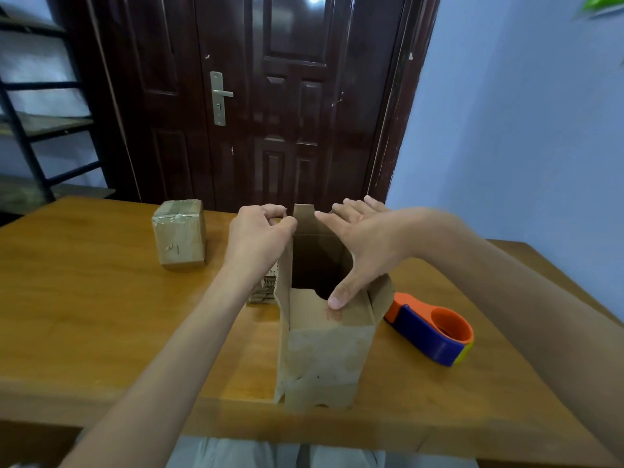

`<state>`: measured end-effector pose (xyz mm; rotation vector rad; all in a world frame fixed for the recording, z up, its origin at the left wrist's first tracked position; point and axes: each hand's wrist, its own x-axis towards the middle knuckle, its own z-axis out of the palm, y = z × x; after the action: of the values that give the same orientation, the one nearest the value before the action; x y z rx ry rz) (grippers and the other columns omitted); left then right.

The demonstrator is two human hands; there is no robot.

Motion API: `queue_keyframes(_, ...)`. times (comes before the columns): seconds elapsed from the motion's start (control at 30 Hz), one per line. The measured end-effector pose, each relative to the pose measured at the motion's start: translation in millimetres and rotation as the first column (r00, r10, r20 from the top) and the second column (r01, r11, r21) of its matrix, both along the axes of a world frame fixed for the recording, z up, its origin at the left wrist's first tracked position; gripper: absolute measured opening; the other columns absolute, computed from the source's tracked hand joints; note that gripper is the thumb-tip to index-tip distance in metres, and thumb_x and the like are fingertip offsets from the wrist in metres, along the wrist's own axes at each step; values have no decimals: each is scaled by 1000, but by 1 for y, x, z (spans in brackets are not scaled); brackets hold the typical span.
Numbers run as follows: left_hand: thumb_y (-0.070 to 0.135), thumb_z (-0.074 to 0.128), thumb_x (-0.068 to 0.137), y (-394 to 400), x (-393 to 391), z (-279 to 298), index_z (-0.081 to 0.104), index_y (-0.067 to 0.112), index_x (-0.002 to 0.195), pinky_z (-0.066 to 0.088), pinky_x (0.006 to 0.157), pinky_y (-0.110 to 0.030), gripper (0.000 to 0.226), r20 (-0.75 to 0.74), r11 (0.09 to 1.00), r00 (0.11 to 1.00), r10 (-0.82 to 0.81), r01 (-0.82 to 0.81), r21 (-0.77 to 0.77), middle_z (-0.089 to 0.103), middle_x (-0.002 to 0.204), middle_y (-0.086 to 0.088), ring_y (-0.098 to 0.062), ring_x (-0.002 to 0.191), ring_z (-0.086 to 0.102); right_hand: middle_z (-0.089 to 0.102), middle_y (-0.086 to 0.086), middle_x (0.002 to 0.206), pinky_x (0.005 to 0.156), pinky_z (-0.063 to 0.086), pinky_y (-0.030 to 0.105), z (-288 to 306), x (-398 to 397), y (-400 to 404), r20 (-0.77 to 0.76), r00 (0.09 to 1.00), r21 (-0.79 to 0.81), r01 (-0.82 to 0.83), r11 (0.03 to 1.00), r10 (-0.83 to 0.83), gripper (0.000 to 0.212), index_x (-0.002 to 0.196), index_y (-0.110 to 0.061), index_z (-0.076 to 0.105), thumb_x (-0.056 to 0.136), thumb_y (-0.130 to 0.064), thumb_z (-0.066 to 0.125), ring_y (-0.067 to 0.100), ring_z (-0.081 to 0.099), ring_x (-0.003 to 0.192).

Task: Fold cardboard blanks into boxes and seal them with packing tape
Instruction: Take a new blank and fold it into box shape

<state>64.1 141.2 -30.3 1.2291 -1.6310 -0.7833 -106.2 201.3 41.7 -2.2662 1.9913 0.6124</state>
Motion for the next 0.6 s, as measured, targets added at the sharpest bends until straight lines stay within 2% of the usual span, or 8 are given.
queue_keyframes(0.1, 21, 65, 99, 0, 1, -3, 70, 18, 134, 47, 69, -19, 36, 0, 1000, 1000, 6, -6, 4, 61, 79, 12, 1, 72, 52, 0, 5, 173, 125, -12, 58, 3, 0, -6, 9, 1000, -51, -26, 998, 26, 142, 165, -33, -8, 61, -89, 71, 36, -7, 160)
queue_keyframes(0.17, 22, 65, 99, -1, 0, -5, 70, 18, 135, 50, 71, -21, 36, -9, 1000, 1000, 27, -27, 2, 58, 78, 15, 1, 72, 52, 17, 5, 162, 126, 15, 56, 4, 2, -7, 17, 999, -72, -50, 996, 51, 140, 163, -35, 1, 59, -86, 77, 37, 17, 153)
queue_keyframes(0.23, 24, 64, 100, -1, -2, -8, 71, 19, 134, 51, 81, -26, 35, -23, 999, 998, 52, -52, 5, 55, 76, 19, 4, 73, 51, 27, -1, 142, 110, 43, 46, 2, 4, -2, 63, 995, -98, -72, 993, 78, 133, 160, -37, 10, 58, -80, 84, 28, 38, 134)
queue_keyframes(0.27, 25, 63, 101, -1, -3, -9, 71, 19, 134, 52, 85, -28, 34, -34, 998, 998, 57, -57, 11, 54, 75, 19, 5, 73, 50, 29, -4, 135, 101, 49, 40, 0, 5, 2, 74, 993, -109, -82, 991, 91, 128, 158, -38, 13, 59, -77, 85, 24, 44, 125)
queue_keyframes(0.37, 24, 61, 101, 7, -4, -9, 69, 23, 136, 55, 83, -31, 35, -42, 999, 998, 38, -38, 5, 55, 73, 17, 1, 71, 52, 42, -6, 141, 90, 53, 34, -16, 4, 16, 48, 993, -104, -103, 989, 109, 114, 156, -40, 20, 68, -71, 85, 18, 51, 114)
queue_keyframes(0.5, 26, 61, 102, 15, -6, -14, 65, 29, 140, 54, 75, -30, 38, -61, 1000, 998, -10, 10, 2, 57, 74, 8, -8, 73, 57, 44, -8, 156, 101, 52, 37, -34, -2, 23, 139, 985, -67, -99, 993, 107, 104, 159, -41, 23, 77, -69, 79, 19, 51, 132)
queue_keyframes(0.53, 27, 59, 103, 16, -6, -16, 62, 31, 141, 52, 77, -28, 39, -87, 998, 995, -48, 50, 25, 58, 82, 9, -8, 79, 58, 45, -7, 155, 103, 51, 37, -36, -4, 24, 155, 982, -73, -95, 993, 105, 102, 159, -41, 25, 77, -70, 78, 19, 50, 133)
queue_keyframes(0.6, 33, 56, 105, 21, -8, -23, 55, 39, 147, 49, 96, -31, 42, -152, 983, 976, -157, 170, 74, 60, 113, 13, -4, 105, 57, 47, -6, 151, 114, 39, 42, -41, -4, 25, 129, 984, -103, -109, 989, 122, 100, 159, -39, 29, 78, -73, 75, 20, 46, 135)
